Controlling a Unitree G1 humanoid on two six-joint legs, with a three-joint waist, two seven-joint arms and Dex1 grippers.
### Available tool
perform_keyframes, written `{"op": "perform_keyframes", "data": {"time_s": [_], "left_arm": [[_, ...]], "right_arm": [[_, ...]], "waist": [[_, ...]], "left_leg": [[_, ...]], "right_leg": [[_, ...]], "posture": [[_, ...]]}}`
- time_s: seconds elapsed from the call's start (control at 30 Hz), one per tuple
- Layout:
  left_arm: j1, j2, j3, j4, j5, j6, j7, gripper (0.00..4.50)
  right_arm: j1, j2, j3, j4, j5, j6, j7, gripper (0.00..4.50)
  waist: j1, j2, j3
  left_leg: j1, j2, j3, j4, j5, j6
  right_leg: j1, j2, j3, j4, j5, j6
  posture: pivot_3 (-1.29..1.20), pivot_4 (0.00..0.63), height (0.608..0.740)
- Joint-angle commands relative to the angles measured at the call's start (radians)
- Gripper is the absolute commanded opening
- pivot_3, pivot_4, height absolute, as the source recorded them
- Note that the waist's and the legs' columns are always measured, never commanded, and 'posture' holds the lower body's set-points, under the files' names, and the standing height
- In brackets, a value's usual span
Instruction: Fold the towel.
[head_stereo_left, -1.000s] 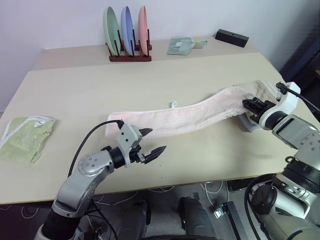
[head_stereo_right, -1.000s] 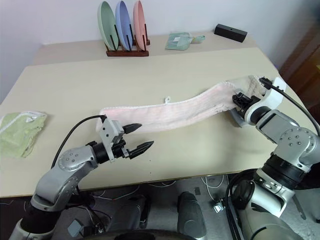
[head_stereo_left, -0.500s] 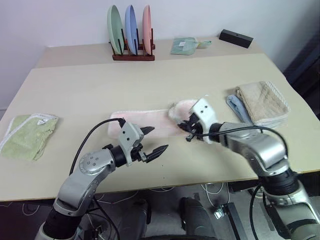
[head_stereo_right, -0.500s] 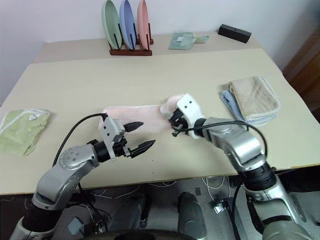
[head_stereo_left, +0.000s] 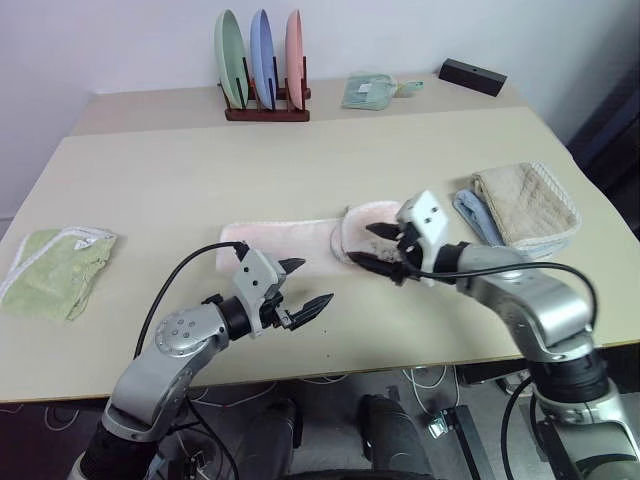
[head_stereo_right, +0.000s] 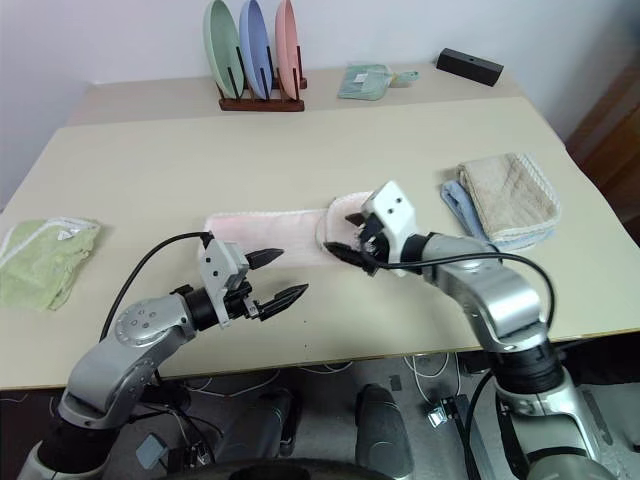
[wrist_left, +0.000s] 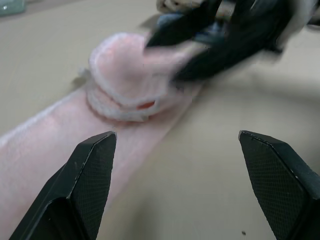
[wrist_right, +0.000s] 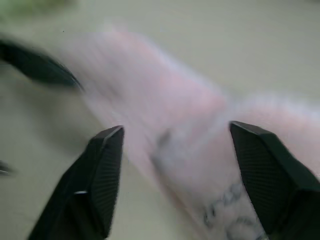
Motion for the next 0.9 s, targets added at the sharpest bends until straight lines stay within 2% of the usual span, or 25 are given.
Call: {"op": "perform_keyframes", "data": {"time_s": [0.03, 0.07, 0.23, 0.33, 0.5, 0.67, 0.73, 0.77, 0.9], "left_arm": [[0.003, -0.009, 0.021, -0.026, 0.001, -0.006, 0.020, 3.99], [0.006, -0.019, 0.024, -0.023, -0.004, -0.002, 0.029, 3.99], [0.029, -0.056, 0.032, -0.017, -0.011, 0.009, 0.067, 3.99], [0.066, -0.069, 0.040, -0.027, -0.004, 0.015, 0.097, 3.99], [0.142, -0.085, 0.091, -0.062, -0.020, 0.046, 0.161, 3.99], [0.205, -0.137, 0.164, -0.104, -0.059, 0.092, 0.242, 3.99], [0.226, -0.190, 0.235, -0.110, -0.117, 0.144, 0.310, 4.50], [0.239, -0.220, 0.276, -0.116, -0.160, 0.178, 0.345, 4.50], [0.254, -0.336, 0.412, -0.121, -0.324, 0.315, 0.489, 4.50]], "right_arm": [[-0.044, 0.019, -0.039, 0.114, -0.046, -0.045, -0.054, 2.81], [-0.064, 0.031, -0.026, 0.168, -0.085, -0.075, -0.076, 2.62], [-0.128, 0.114, 0.075, 0.404, -0.236, -0.211, -0.125, 0.28], [-0.119, 0.167, 0.114, 0.503, -0.263, -0.274, -0.089, 0.28], [-0.075, 0.168, 0.195, 0.547, -0.351, -0.357, -0.048, 0.28], [-0.115, 0.185, 0.117, 0.558, -0.334, -0.380, -0.059, 0.28], [-0.153, 0.177, 0.073, 0.516, -0.289, -0.388, -0.027, 0.79], [-0.172, 0.162, 0.062, 0.484, -0.273, -0.404, 0.006, 1.02], [-0.222, 0.119, 0.055, 0.368, -0.211, -0.400, 0.127, 2.89]], "waist": [[-0.002, 0.000, 0.000], [-0.004, 0.000, 0.000], [-0.005, 0.000, 0.000], [-0.004, 0.000, 0.000], [-0.003, 0.000, 0.000], [-0.002, 0.000, 0.000], [-0.002, 0.000, 0.000], [-0.002, 0.000, 0.000], [-0.003, 0.000, 0.000]], "left_leg": [[0.000, 0.000, 0.000, 0.000, 0.000, 0.000], [0.001, 0.000, 0.001, 0.000, 0.000, 0.000], [0.001, 0.000, 0.003, -0.001, 0.000, 0.000], [0.001, 0.000, 0.003, -0.001, 0.000, 0.000], [0.000, 0.000, 0.001, -0.001, 0.000, 0.000], [0.001, 0.000, 0.001, -0.001, 0.000, 0.000], [0.001, 0.000, 0.001, 0.000, 0.000, 0.000], [0.001, 0.000, 0.001, 0.000, 0.000, 0.000], [0.001, 0.000, 0.000, -0.001, 0.000, 0.000]], "right_leg": [[0.000, 0.000, 0.000, 0.000, 0.000, 0.000], [0.000, 0.000, 0.000, 0.000, 0.000, 0.000], [-0.001, 0.000, 0.000, 0.000, 0.000, -0.001], [-0.001, 0.000, 0.000, 0.000, 0.001, -0.001], [-0.001, 0.000, 0.001, 0.000, 0.001, -0.001], [0.000, 0.000, 0.001, 0.000, 0.001, -0.001], [0.000, 0.000, 0.001, 0.000, 0.001, -0.001], [0.000, 0.000, 0.001, 0.000, 0.001, -0.001], [-0.001, 0.000, 0.000, 0.000, 0.001, 0.000]], "posture": [[0.00, 0.150, 0.740], [0.00, 0.150, 0.740], [0.00, 0.150, 0.740], [0.00, 0.150, 0.740], [0.00, 0.150, 0.740], [0.00, 0.150, 0.740], [0.00, 0.150, 0.740], [0.00, 0.150, 0.740], [0.00, 0.150, 0.740]]}}
